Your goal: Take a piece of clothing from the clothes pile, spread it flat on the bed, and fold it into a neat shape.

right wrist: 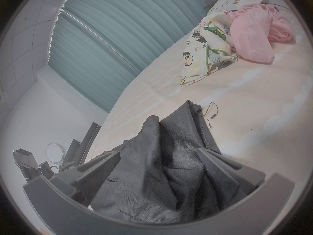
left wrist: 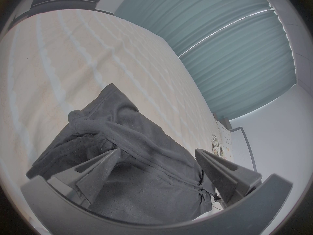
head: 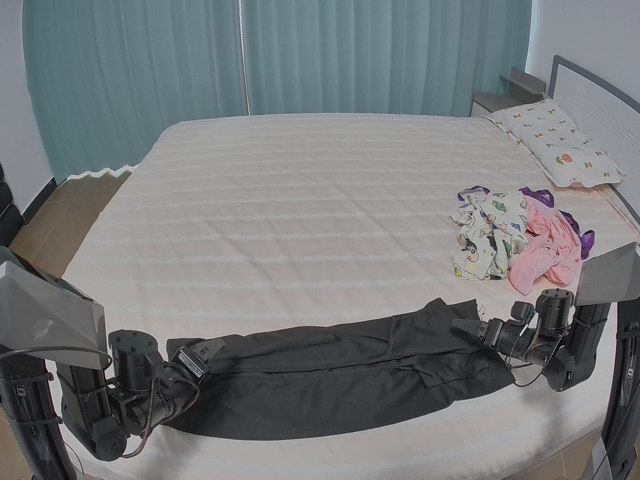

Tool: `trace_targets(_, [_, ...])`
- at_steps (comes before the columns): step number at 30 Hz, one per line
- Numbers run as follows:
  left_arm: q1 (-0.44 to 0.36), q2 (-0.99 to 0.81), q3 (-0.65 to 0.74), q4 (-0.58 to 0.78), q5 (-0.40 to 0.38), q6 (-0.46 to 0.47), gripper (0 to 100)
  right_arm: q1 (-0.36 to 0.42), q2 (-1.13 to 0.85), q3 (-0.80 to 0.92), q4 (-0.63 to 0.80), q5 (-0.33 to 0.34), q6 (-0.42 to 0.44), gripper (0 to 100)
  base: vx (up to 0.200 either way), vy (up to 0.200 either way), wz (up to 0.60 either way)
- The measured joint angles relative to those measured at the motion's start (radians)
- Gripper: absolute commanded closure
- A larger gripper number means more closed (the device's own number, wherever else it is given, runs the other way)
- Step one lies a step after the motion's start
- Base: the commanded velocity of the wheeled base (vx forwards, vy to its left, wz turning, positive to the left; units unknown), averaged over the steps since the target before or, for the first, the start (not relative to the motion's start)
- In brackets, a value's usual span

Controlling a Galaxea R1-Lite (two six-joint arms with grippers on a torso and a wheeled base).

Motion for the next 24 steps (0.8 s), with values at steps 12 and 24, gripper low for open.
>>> trace_targets(12, [0.028, 0.057, -0.018, 0.0, 0.041, 0.015, 0, 0.0, 0.004, 0.0, 0.0, 0.0, 0.0, 0, 0.0, 0.0, 0.0])
trace_targets(24, [0.103, 0.087, -0.035, 0.0, 0.042, -0.002, 0, 0.0, 0.002, 0.004, -0.003, -0.001, 0.0, 0, 0.0, 0.0, 0.0])
